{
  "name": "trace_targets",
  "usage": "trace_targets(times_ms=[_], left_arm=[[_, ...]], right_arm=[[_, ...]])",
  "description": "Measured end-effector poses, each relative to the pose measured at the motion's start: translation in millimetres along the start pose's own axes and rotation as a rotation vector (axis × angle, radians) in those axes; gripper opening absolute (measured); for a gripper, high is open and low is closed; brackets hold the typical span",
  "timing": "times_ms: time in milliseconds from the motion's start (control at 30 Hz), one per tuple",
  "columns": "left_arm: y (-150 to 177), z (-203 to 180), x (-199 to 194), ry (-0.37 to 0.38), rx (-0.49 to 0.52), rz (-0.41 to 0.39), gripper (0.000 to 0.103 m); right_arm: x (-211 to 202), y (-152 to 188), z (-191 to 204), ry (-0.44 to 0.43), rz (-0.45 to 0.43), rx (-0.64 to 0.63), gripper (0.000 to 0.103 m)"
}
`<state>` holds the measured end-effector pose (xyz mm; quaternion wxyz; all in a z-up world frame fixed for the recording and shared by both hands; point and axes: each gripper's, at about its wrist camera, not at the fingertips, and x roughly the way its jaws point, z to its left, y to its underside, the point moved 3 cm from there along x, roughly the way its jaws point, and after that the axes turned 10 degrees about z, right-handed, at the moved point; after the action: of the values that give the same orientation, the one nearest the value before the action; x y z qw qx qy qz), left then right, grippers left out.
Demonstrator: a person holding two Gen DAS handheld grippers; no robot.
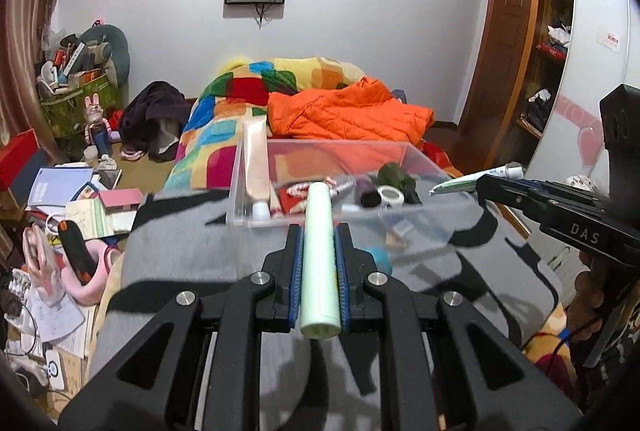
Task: Organize objects
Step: 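Lift the pale green tube and toothpaste tube into the box and open both tools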
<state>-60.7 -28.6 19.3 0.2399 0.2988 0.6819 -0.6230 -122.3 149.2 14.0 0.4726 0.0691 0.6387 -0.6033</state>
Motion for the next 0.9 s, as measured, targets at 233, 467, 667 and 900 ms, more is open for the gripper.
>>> trace_targets(times_ms=[233,467,667,900], left_arm=[[-31.9,5.9,35.4,-0.014,0.006,0.024,0.015],[-45.5,13.8,78.9,-0.001,0.0,0.101,0.015],[-41.1,11.5,87.3,0.013,0.009,0.129,0.016],[-38.5,4.6,64.1,-0.026,0.034,0.069,0.039]], right_arm=[[30.0,-28.9,-1.9,0.004,-0.002,-0.013,0.015],[84.5,-36.8,-18.1,-0.04,0.122,0.019,0.015],[106.1,-25.8,-29.9,0.021,0.216,0.028,0.015],[83.2,-23.5,-29.3,0.06,0.171,-0.002,0.025]])
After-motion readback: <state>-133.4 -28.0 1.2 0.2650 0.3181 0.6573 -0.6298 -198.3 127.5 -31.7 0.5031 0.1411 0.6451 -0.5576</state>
